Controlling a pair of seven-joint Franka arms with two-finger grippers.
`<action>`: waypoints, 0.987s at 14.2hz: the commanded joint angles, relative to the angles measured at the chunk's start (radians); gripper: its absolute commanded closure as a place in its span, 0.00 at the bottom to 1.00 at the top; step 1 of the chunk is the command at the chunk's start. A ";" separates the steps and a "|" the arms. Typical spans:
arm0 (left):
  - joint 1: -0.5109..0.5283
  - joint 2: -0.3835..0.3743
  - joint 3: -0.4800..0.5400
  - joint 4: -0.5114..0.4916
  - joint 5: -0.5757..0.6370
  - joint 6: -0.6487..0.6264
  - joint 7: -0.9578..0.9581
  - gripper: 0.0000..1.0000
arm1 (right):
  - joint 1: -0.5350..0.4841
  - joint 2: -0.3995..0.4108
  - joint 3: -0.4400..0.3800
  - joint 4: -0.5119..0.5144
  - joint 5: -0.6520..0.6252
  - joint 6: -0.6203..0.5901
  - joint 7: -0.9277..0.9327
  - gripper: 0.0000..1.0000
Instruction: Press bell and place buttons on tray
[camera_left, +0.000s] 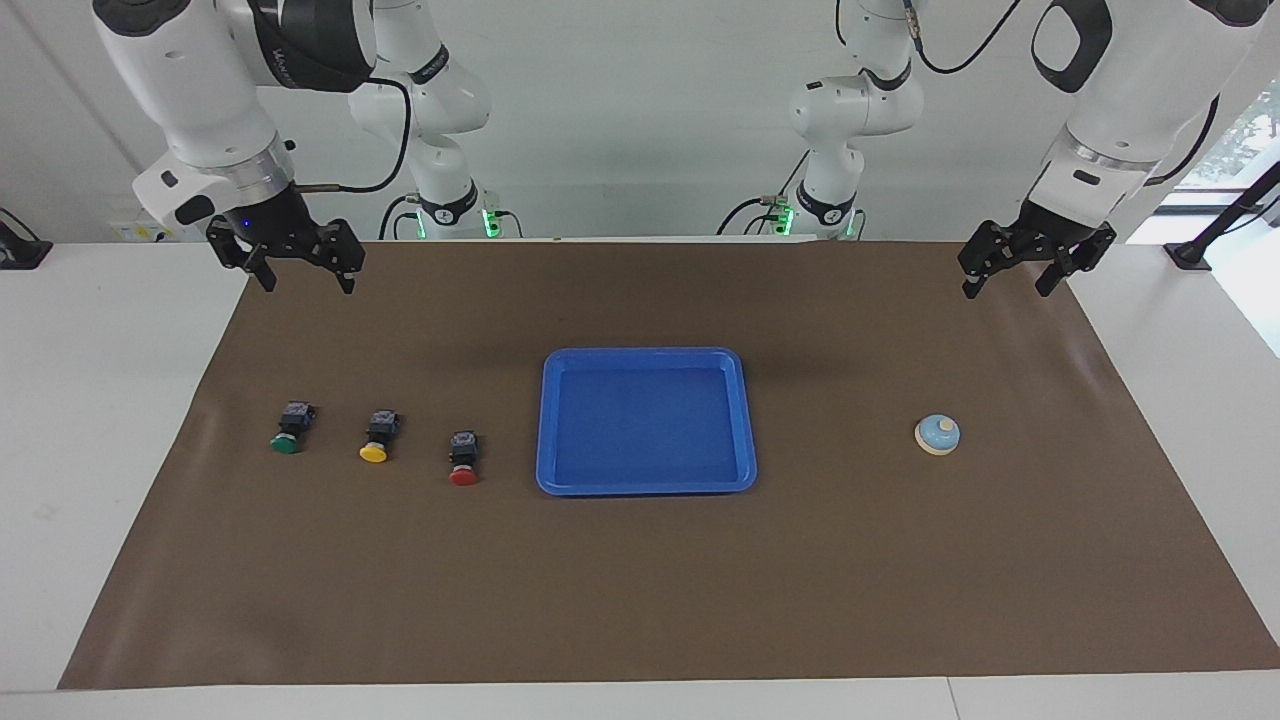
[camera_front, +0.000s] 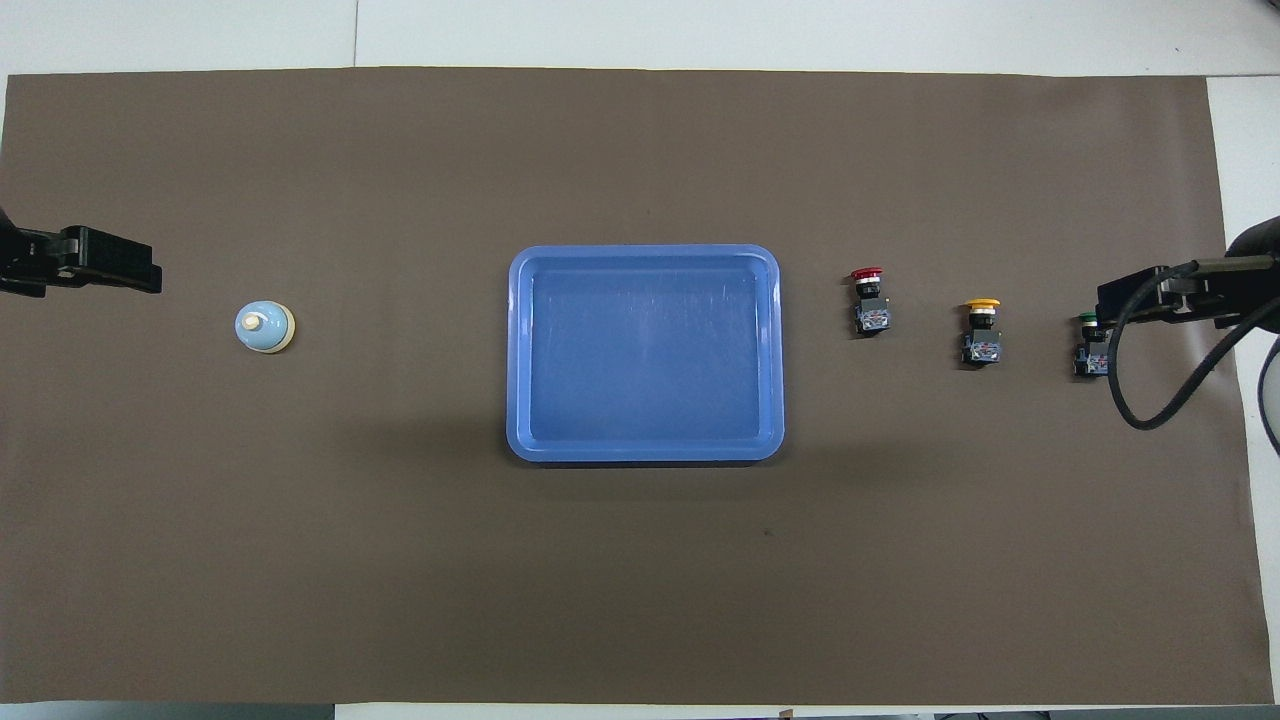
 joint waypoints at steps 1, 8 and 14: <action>0.012 0.010 -0.001 0.021 -0.022 -0.020 0.017 0.00 | -0.013 -0.002 0.007 0.001 0.010 -0.013 -0.030 0.00; 0.014 -0.007 0.001 0.001 0.001 -0.012 -0.019 0.00 | -0.013 -0.002 0.007 0.001 0.010 -0.013 -0.030 0.00; 0.040 0.066 0.006 -0.043 0.008 0.087 -0.056 1.00 | -0.013 -0.002 0.007 0.001 0.010 -0.015 -0.030 0.00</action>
